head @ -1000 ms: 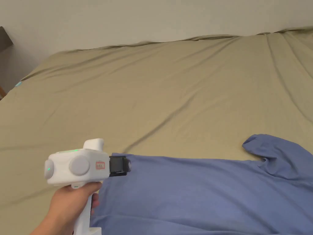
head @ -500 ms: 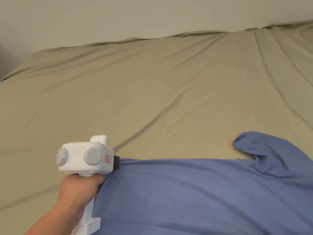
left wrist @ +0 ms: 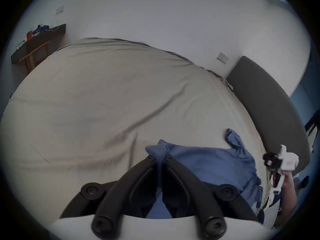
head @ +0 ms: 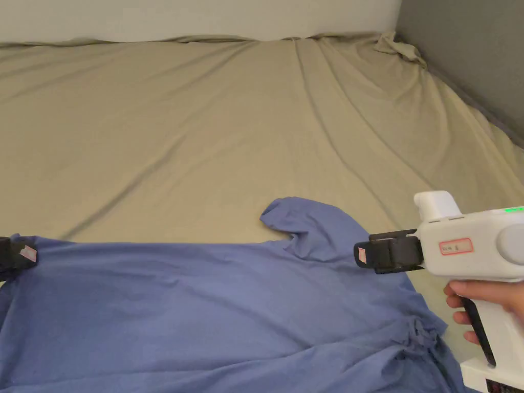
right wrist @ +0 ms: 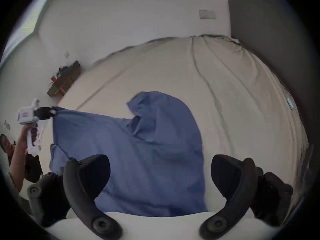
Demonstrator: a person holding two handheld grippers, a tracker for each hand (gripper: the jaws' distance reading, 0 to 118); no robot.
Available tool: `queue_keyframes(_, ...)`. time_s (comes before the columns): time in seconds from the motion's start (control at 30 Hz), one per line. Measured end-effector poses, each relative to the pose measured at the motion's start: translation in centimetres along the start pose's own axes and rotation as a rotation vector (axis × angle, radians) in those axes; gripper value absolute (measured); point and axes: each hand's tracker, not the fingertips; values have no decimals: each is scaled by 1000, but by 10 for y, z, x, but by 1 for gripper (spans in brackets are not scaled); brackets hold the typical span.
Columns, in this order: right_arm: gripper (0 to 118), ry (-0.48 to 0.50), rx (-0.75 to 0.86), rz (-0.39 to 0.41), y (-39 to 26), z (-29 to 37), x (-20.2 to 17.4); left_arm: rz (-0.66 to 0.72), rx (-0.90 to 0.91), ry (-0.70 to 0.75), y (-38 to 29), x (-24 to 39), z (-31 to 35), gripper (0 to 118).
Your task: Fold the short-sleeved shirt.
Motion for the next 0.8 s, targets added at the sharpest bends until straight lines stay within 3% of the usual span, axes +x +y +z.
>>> queue_keyframes(0.23, 115, -203, -201, 65, 20, -84, 7, 11, -4, 3, -1, 1, 12, 2)
queue_keyframes(0.27, 103, -214, -228, 88, 21, -92, 5, 21, -11, -2, -2, 1, 12, 2)
queue_keyframes(0.33, 46, -234, -231, 122, 26, -107, 11, 25, -18, -2, -5, 3, 11, 2)
queue_keyframes(0.37, 24, -185, -237, 110, 29, -109, 11, 25, -23, -3, -3, -1, 10, 2)
queue_keyframes(0.4, 16, -153, -225, 88, 31, -108, 9, 25, -29, -5, -4, 1, 9, 2)
queue_keyframes(0.43, 11, -166, -224, 91, 33, -108, 7, 19, -32, 0, -4, 2, 9, 2)
queue_keyframes(0.5, 9, -202, -167, 171, 33, -91, -14, 16, -32, 1, -2, -2, 10, 2)
queue_keyframes(0.6, 9, -112, -99, 190, 36, -58, -20, 36, -21, -22, -1, -3, 22, 2)
queue_keyframes(0.7, 9, -44, -14, 258, 22, -5, -33, 31, -17, -90, -1, -6, 47, 2)
queue_keyframes(0.8, 9, -36, 1, 308, 3, 44, -36, 2, -10, -126, -8, -8, 78, 2)
